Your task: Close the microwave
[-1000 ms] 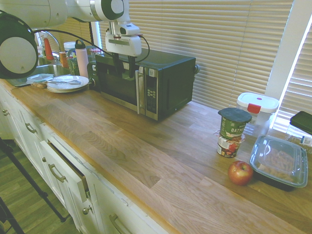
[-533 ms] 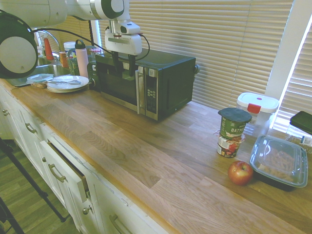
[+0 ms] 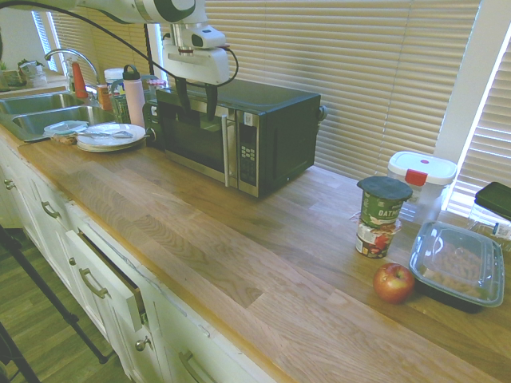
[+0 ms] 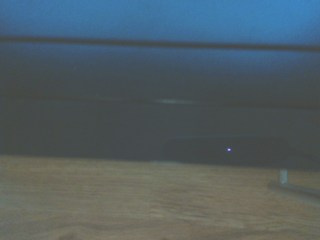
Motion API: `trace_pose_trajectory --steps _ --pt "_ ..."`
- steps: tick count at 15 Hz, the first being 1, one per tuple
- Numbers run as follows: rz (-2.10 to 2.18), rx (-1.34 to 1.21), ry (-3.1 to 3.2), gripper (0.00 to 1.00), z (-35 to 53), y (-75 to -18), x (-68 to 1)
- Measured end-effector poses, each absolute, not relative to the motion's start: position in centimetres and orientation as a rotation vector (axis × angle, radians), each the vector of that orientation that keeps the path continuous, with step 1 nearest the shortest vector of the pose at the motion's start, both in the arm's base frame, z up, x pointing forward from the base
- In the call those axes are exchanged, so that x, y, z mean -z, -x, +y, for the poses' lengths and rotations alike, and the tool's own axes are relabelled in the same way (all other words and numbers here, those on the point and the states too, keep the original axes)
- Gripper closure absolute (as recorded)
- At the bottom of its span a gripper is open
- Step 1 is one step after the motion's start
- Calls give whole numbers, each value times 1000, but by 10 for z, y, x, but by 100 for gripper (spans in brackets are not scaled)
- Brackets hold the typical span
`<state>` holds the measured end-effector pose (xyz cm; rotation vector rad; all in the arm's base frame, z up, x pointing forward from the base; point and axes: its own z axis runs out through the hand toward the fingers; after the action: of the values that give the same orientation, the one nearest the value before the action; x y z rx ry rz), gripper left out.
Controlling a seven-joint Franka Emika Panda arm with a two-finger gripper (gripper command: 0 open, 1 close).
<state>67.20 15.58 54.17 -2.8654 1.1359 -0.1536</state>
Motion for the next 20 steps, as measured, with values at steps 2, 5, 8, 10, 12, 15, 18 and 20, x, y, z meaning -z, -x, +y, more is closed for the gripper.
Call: trace_pose_trajectory --steps 2,5,8,10,12,15,18,20 --pt "1120 140 2870 0 158 -656 -537" --pt "1126 127 2862 0 152 -632 -526" --pt "1163 121 2851 0 133 -608 -511" --pt "1180 108 2846 0 113 -591 -496" --pt "1204 109 2839 0 91 -573 -478" --pt "1237 114 2826 0 60 -539 -453" --pt "1280 146 2802 0 37 -496 -438" --pt "1306 164 2788 0 26 -462 -423"
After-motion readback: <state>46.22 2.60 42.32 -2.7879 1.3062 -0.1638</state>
